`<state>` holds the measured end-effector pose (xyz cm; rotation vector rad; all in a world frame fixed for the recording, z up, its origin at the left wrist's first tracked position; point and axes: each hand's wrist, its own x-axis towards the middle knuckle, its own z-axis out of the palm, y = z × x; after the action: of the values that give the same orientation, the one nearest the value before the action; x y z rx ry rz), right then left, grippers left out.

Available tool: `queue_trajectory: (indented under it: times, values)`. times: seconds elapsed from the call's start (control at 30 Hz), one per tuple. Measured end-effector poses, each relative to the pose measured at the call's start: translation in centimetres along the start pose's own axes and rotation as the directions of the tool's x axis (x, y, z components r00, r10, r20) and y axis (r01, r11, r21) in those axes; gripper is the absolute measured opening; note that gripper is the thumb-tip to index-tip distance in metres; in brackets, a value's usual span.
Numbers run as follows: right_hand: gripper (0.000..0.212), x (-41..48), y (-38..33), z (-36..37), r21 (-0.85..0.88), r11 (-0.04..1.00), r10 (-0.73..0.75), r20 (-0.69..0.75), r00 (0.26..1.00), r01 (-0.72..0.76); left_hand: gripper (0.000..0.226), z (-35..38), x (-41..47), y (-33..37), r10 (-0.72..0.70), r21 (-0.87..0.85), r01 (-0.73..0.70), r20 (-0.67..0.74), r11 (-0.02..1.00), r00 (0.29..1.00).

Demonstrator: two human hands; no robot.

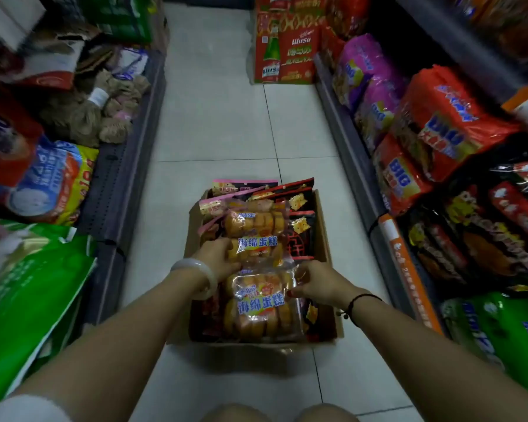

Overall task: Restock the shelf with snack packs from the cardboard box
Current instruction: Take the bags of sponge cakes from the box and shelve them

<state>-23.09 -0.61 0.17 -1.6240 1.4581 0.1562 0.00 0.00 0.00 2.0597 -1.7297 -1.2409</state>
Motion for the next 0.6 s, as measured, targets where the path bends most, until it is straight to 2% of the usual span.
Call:
queue_trajectory:
  times: [0.2, 0.37, 0.5, 0.6]
  values:
    - [0.025, 2.7, 2.2, 1.6, 0.005, 1.0, -0.017, -0.002, 1.0, 0.017, 0.033, 2.1, 3.3, -2.6, -0.058, -0.092, 0.053, -0.062, 0.994, 0.996]
    - [0.032, 4.3, 3.6, 2.8, 0.063, 0.997, -0.036, 0.008, 0.999, 0.035, 0.028, 2.9, 5.2, -3.2, -0.071, -0.112, 0.049, -0.2, 0.993, 0.977]
    - [0.03, 4.9, 4.4, 4.0, 0.183, 0.982, -0.056, 0.03, 0.998, 0.05, 0.046, 3.3, 6.0, -3.4, -0.114, -0.258, 0.047, -0.251, 0.965, 0.961]
    - [0.031, 5.2, 4.9, 4.7, 0.274, 0.961, -0.042, 0.061, 0.997, 0.024, 0.046, 3.6, 6.4, -3.6, -0.162, -0.347, 0.068, -0.251, 0.935, 0.954]
